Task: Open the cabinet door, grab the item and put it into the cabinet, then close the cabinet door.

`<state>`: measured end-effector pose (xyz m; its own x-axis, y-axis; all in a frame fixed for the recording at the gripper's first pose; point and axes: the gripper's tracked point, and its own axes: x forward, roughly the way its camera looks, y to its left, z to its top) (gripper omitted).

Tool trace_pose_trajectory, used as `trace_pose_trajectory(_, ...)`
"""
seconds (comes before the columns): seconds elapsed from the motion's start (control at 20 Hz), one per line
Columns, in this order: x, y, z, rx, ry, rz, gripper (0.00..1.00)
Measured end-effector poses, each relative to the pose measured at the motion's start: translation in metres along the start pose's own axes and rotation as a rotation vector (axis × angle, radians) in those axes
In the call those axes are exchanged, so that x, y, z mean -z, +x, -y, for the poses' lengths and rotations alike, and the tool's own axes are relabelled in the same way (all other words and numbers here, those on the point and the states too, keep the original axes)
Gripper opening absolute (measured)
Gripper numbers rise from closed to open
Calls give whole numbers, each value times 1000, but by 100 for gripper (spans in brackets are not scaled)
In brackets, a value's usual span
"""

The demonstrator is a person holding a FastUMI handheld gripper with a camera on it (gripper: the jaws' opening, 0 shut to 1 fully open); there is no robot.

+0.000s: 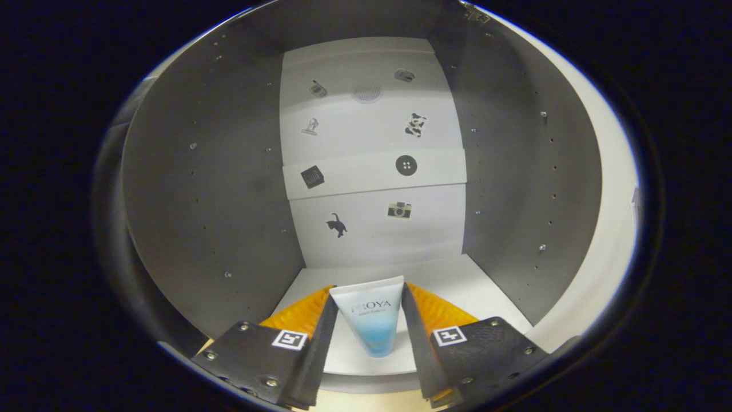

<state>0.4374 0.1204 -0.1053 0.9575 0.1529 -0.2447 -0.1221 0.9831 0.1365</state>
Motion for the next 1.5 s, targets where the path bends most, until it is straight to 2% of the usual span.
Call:
trace_pose_trajectory(0.25, -9, -7, 3, 34, -3, 38, 70)
trace_pose_trajectory(0.4, -15, -21, 2, 41, 1, 60, 88)
trace_pose_trajectory(0.5, -22, -34, 2, 48, -1, 80, 95)
trace_pose_trajectory(0.75, -27, -90, -2, 70, -6, 111, 96)
trace_pose_trajectory(1.1, -13, -201, -9, 119, -17, 130, 99)
trace_pose_trajectory(1.3, -1, -269, 1, 172, -50, 131, 99)
trace_pose_trajectory(1.5, 5, -334, 25, 223, -29, 133, 99)
